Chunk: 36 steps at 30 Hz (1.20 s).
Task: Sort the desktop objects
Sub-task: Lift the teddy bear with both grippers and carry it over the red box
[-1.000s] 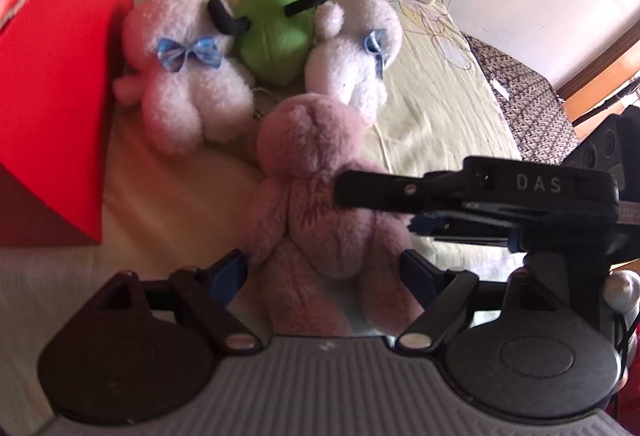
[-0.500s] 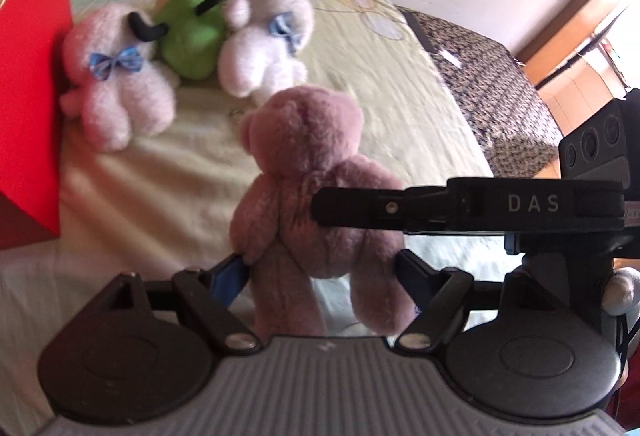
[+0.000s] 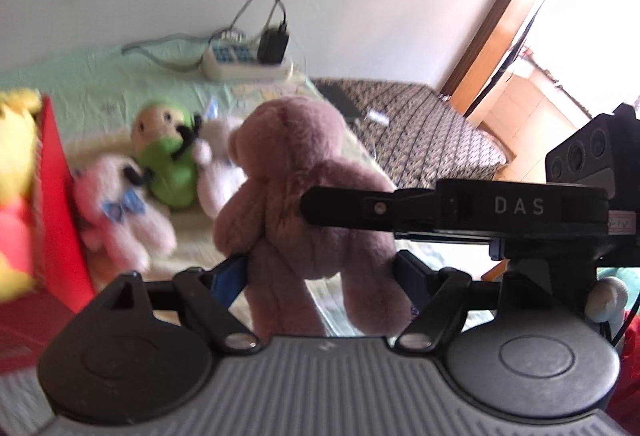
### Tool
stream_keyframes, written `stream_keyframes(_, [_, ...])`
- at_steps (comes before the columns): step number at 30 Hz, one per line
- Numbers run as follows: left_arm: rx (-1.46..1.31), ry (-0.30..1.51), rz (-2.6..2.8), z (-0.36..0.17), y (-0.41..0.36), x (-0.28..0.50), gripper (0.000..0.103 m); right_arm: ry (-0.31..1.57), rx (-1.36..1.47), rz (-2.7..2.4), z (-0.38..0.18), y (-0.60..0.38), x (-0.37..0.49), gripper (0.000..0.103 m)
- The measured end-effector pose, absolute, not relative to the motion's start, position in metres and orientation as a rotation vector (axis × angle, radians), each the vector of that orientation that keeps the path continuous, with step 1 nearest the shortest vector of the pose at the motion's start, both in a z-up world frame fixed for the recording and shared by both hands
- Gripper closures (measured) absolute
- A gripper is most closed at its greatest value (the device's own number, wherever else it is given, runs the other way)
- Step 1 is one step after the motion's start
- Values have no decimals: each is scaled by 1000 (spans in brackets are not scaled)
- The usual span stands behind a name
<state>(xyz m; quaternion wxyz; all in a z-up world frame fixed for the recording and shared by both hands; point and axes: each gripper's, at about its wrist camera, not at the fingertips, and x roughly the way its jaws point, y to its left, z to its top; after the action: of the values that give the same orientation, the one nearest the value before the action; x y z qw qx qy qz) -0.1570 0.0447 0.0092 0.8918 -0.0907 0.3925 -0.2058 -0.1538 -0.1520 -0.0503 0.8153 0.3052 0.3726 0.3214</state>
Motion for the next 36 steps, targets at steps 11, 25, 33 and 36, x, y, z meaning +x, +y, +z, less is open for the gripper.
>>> stream_keyframes(11, [-172,594,-401,83,186,-186,26,576,556,808,34,-24,-152,63])
stream_keyframes(25, [-208,664,-285,61,299,-174,25,683,441,810,36,106,-120,64])
stream_keyframes(33, [-263,781,-293,12,323,-161,27,829,337,723,2,137,-113,65])
stream_keyframes(36, [-244,806,-294,1,319,-154,30,892,265,701,-13,153,-112,78])
